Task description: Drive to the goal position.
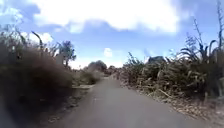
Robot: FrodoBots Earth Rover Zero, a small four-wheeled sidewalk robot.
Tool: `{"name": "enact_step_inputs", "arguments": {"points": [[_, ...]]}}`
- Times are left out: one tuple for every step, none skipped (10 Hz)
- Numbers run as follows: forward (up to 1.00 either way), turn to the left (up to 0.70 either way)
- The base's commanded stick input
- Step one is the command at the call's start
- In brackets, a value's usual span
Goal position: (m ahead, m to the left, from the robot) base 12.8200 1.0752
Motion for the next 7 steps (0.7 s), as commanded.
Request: {"name": "enact_step_inputs", "arguments": {"points": [[0.70, 0.00], [0.70, 0.00], [0.70, 0.00], [0.70, 0.00], [0.70, 0.00], [0.70, 0.00], [0.70, 0.00]]}}
